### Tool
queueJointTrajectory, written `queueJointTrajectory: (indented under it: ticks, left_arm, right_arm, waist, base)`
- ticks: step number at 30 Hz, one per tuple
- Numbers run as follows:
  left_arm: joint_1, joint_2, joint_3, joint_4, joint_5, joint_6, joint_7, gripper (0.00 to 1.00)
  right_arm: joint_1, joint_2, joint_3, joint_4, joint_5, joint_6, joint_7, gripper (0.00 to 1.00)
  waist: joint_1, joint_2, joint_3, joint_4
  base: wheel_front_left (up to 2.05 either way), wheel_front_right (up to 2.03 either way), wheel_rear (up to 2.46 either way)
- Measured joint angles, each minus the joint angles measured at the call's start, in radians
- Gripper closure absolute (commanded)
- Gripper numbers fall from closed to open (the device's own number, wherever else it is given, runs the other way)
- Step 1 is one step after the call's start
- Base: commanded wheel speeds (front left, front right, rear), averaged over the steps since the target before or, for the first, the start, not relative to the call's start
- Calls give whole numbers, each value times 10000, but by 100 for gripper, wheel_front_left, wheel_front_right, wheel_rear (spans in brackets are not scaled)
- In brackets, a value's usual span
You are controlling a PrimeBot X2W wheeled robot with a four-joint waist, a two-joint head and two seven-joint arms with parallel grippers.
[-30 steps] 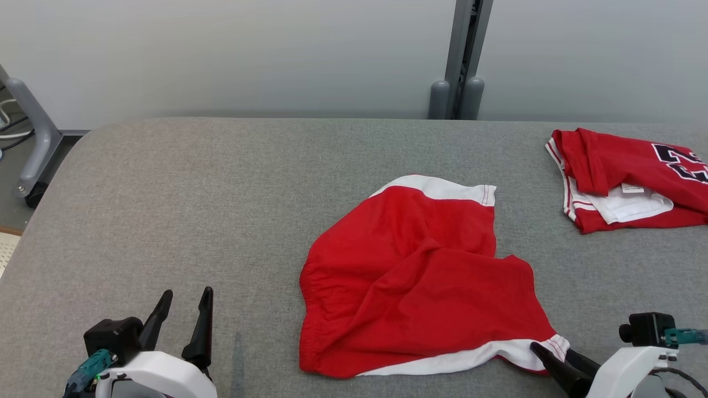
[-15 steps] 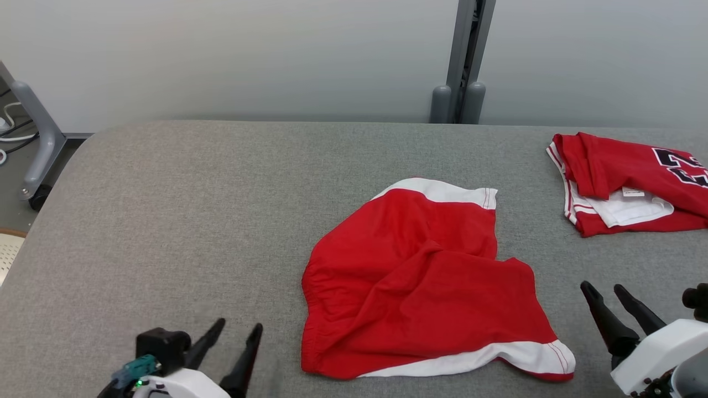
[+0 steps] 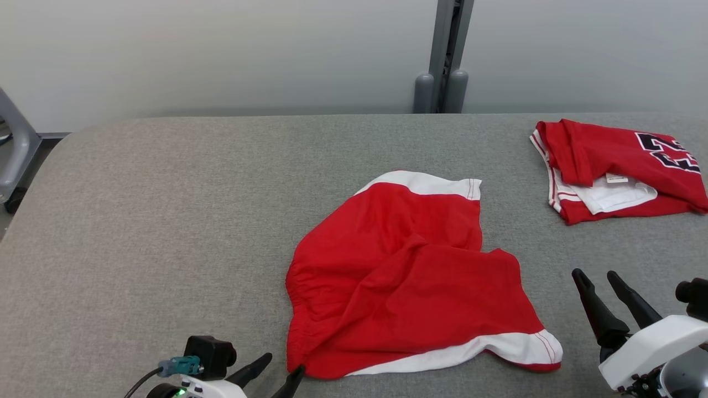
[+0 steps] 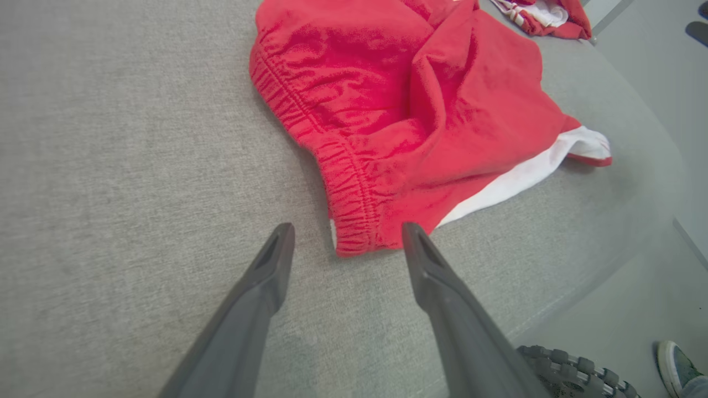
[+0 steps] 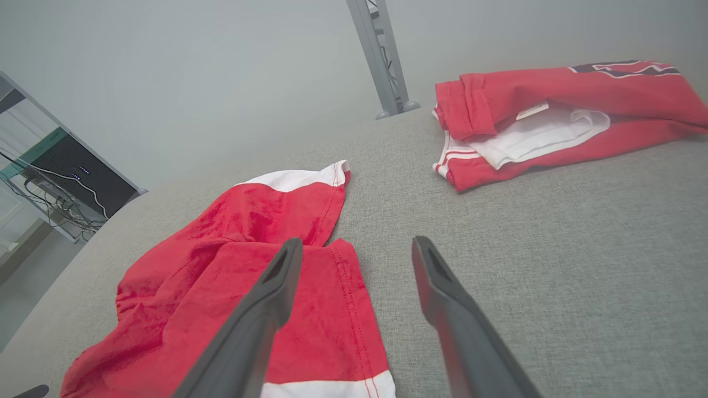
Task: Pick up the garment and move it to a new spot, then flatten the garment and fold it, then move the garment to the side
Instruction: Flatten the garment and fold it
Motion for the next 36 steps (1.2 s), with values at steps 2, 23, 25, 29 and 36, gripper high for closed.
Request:
queueJointTrajectory:
  ticks: [2, 23, 25, 29, 36]
  left_arm:
    - [-57, -54, -65, 109, -105, -96, 153, 0]
    - [-269, -119, 765, -430, -1653, -692, 44, 100]
    - [-269, -148, 1047, -566, -2017, -646, 42, 100]
    - [-412, -395, 1611, -207, -2748, -395, 52, 100]
    - [-1298, -449, 1776, 1576, -2577, -79, 125, 100]
  right_arm:
    - [-6, 42, -33, -38, -84, 0, -17, 0]
    - [-44, 299, -40, -46, -228, 0, -186, 0]
    - [-66, 305, -15, -33, -253, 0, -184, 0]
    - [-189, 328, 63, 10, -288, 0, -176, 0]
    - [-337, 362, 293, 115, -309, 0, -171, 0]
  waist:
    - [0, 0, 39, -126]
    - [0, 0, 339, -957]
    - [0, 0, 357, -1039]
    - [0, 0, 402, -1212]
    - [0, 0, 503, -1587]
  base:
    - [0, 0, 0]
    - [0, 0, 0]
    - [0, 0, 0]
    - [0, 0, 0]
    - [0, 0, 0]
